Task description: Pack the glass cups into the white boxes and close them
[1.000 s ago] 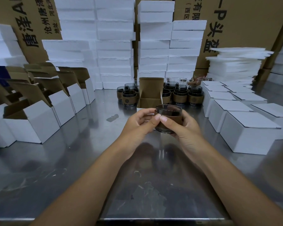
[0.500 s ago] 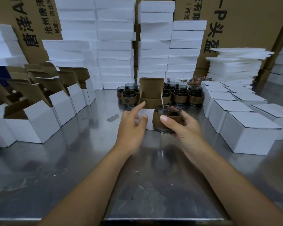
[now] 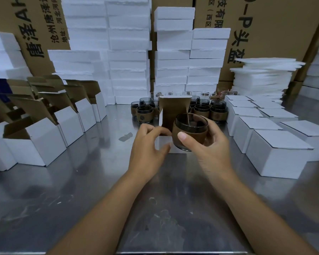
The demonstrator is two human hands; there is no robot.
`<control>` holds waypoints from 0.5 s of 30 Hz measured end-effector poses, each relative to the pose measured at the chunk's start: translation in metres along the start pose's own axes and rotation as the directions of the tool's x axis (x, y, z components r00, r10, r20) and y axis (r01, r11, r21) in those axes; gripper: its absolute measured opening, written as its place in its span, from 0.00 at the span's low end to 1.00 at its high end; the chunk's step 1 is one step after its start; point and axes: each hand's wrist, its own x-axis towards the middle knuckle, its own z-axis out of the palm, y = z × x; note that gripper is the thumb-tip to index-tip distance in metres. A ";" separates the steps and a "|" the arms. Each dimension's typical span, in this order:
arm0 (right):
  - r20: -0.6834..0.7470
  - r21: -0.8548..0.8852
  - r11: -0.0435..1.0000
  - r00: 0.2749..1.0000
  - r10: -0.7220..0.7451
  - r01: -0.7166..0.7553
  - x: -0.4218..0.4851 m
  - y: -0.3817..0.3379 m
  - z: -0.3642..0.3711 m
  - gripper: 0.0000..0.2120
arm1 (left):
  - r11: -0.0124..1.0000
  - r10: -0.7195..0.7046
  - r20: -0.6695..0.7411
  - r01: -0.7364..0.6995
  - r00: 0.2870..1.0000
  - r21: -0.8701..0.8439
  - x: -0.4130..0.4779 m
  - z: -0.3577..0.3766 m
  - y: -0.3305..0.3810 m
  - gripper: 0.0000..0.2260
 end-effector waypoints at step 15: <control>-0.049 -0.058 0.987 0.987 -0.153 0.150 0.001 -0.008 -0.001 0.25 | 0.972 0.233 -0.001 -0.233 0.972 -0.003 -0.005 -0.002 0.012 0.09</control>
